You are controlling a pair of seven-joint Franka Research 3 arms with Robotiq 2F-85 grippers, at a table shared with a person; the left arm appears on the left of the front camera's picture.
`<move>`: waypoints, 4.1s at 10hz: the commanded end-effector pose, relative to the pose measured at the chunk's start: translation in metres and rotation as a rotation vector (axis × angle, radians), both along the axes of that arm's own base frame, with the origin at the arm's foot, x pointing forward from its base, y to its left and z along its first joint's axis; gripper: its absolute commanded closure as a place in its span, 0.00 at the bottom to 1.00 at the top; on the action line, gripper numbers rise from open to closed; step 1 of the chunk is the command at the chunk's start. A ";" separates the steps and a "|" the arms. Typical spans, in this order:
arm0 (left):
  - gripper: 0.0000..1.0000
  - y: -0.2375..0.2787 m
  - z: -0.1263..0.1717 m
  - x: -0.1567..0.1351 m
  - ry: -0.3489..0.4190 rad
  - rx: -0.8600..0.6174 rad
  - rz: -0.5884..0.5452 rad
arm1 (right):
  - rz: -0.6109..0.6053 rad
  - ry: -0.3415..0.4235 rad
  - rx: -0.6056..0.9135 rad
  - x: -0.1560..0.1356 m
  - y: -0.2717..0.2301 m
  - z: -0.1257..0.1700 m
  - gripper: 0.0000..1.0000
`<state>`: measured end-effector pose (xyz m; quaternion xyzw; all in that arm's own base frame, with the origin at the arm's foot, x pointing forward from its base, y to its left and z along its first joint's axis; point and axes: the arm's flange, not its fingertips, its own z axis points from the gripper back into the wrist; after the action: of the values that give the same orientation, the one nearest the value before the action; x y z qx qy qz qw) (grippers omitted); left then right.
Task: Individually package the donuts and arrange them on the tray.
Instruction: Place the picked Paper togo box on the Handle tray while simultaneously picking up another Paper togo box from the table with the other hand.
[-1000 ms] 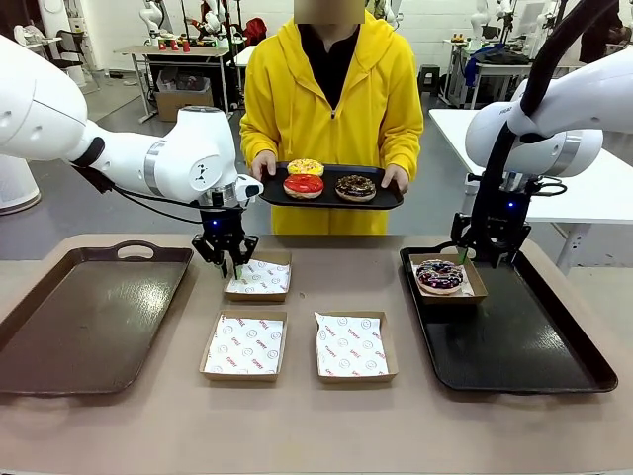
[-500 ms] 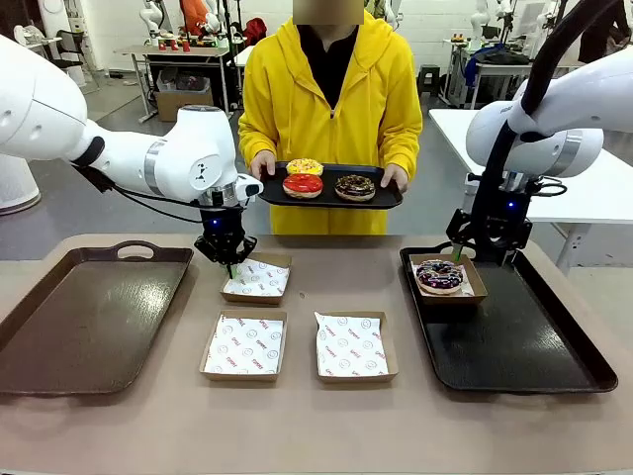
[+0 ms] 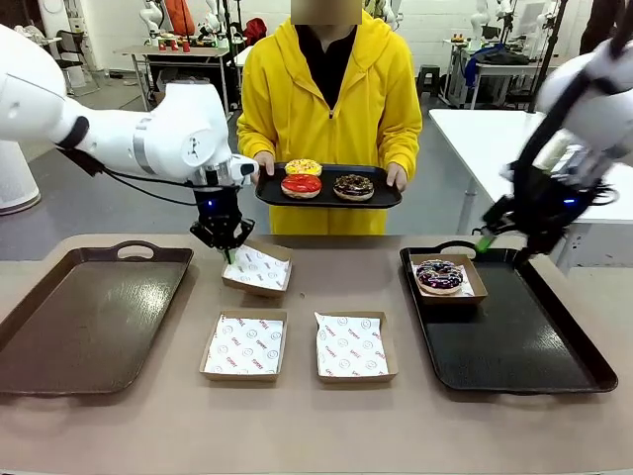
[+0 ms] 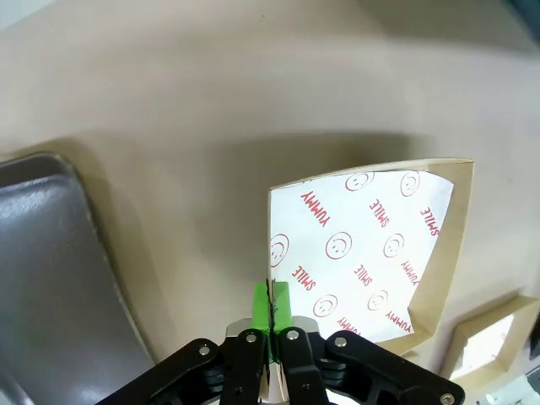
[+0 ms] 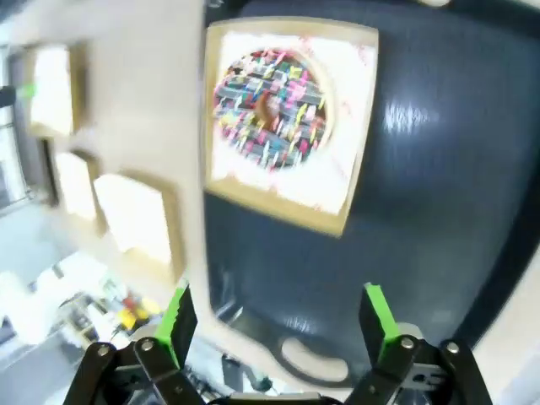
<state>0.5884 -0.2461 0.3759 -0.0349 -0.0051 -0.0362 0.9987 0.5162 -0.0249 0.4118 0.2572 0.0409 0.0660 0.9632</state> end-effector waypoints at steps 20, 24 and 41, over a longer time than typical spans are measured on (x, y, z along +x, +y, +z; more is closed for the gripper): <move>1.00 -0.007 0.119 -0.036 -0.099 -0.011 -0.026 | -0.303 -0.171 0.809 -0.107 -0.261 -0.020 0.00; 1.00 -0.007 0.119 -0.036 -0.099 -0.011 -0.026 | -0.303 -0.171 0.809 -0.107 -0.261 -0.020 0.00; 1.00 -0.007 0.119 -0.036 -0.099 -0.011 -0.026 | -0.303 -0.171 0.809 -0.107 -0.261 -0.020 0.00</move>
<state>0.5527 -0.2564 0.4947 -0.0383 -0.0539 -0.0484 0.9966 0.4093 -0.2867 0.3869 0.6121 -0.1062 -0.0441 0.7823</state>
